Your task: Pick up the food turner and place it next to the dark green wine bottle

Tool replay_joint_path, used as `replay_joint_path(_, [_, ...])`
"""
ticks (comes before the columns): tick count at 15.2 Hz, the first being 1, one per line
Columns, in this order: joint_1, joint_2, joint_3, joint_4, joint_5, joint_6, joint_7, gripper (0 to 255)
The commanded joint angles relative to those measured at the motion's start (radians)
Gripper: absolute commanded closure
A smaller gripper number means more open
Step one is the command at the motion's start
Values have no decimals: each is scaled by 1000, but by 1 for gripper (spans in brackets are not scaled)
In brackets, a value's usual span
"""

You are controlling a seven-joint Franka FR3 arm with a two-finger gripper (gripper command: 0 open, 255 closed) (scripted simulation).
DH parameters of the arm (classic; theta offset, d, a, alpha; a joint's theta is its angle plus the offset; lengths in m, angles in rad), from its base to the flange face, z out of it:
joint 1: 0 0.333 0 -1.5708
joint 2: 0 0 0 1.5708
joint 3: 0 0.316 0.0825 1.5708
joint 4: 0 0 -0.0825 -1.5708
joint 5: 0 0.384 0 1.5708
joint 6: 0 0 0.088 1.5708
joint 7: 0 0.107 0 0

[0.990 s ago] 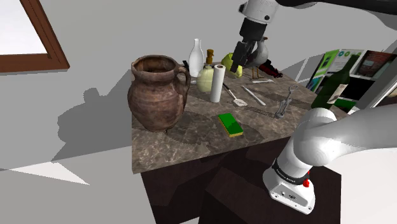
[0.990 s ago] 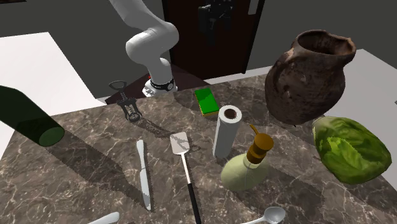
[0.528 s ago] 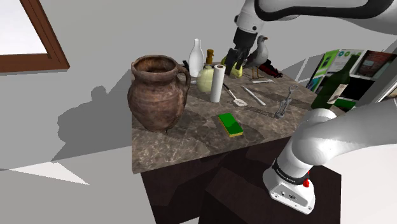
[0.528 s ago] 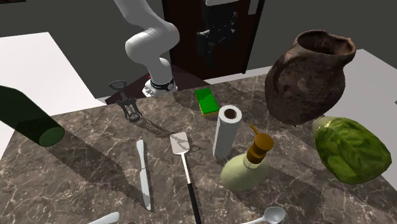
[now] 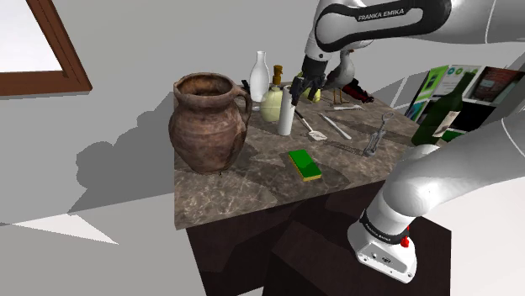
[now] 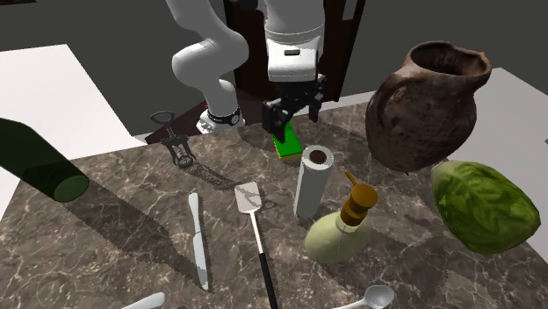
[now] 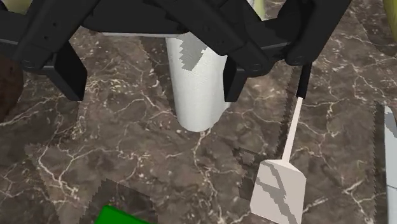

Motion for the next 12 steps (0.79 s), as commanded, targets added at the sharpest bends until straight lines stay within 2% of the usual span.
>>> replay_joint_path(1, [-21,47,-16,-1,-10,45,14,0])
replay_joint_path(12, [-117,345,-113,58,-27,267,78,0])
